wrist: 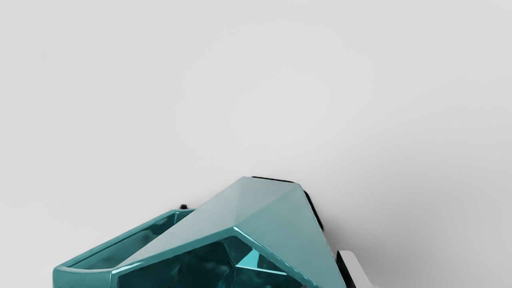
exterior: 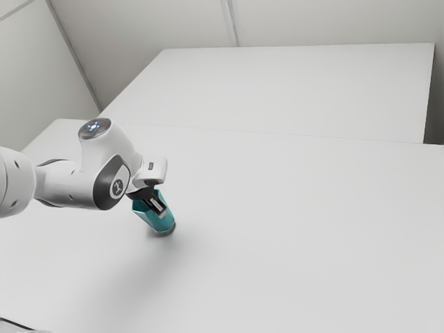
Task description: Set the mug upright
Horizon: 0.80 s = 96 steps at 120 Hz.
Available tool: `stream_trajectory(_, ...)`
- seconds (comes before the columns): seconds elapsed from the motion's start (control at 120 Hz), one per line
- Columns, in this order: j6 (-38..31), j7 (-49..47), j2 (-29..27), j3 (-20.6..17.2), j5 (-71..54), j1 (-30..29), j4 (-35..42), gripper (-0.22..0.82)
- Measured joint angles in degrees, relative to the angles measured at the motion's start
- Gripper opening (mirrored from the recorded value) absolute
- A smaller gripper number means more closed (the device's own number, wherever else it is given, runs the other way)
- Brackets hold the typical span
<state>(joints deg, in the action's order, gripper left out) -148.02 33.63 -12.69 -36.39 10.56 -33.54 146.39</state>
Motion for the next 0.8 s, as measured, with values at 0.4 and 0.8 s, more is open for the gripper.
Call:
stream_trajectory(0.4, 0.15, 0.73, -0.18, 0.0, 0.4, -0.02, -0.03, 0.17)
stream_trajectory(0.8, 1.37, 1.05, -3.24, 0.08, 0.42, -0.43, -0.6, 0.43)
